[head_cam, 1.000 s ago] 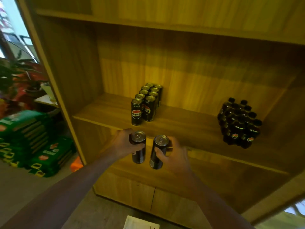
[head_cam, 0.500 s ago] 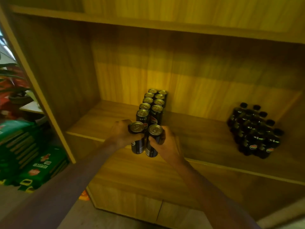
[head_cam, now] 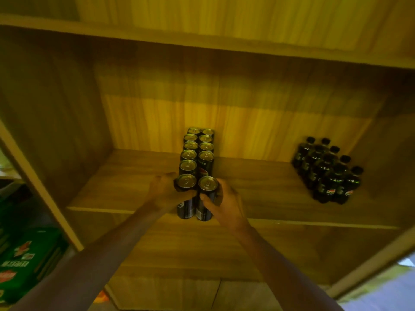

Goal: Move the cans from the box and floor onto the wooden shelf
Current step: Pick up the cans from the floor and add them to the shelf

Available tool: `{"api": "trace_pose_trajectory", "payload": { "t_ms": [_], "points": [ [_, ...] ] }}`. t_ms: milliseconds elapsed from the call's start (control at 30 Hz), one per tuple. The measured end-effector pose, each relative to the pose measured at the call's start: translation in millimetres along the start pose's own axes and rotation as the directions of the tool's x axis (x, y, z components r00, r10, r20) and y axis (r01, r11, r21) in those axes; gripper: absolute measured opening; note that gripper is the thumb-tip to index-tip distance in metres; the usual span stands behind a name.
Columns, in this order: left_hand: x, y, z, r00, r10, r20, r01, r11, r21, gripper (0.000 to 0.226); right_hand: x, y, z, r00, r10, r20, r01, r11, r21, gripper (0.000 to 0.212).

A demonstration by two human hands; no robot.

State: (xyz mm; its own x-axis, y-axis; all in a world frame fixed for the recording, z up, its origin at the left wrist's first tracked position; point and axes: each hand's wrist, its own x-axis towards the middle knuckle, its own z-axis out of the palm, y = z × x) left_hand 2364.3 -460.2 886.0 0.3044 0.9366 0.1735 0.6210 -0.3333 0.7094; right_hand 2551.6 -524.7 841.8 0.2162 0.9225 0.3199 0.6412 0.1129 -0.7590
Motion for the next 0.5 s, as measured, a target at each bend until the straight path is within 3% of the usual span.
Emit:
{"api": "trace_pose_trajectory", "payload": {
  "t_ms": [100, 267, 500],
  "points": [
    [-0.8, 2.4, 0.1, 0.999, 0.027, -0.025, -0.027, 1.000, 0.015, 0.054, -4.6, 1.0, 0.3, 1.000, -0.005, -0.017, 0.005, 1.000, 0.011, 0.064],
    [-0.4, -0.8, -3.2, 0.999, 0.052, -0.007, -0.053, 0.998, -0.020, 0.067, -3.9, 2.7, 5.5, 0.999, -0.010, -0.032, 0.010, 1.000, 0.003, 0.058],
    [10.0, -4.8, 0.3, 0.997, 0.081, 0.018, -0.080, 0.996, -0.039, 0.048, 14.2, 7.8, 12.5, 0.999, 0.005, -0.039, -0.002, 0.998, 0.068, 0.052]
  ]
}}
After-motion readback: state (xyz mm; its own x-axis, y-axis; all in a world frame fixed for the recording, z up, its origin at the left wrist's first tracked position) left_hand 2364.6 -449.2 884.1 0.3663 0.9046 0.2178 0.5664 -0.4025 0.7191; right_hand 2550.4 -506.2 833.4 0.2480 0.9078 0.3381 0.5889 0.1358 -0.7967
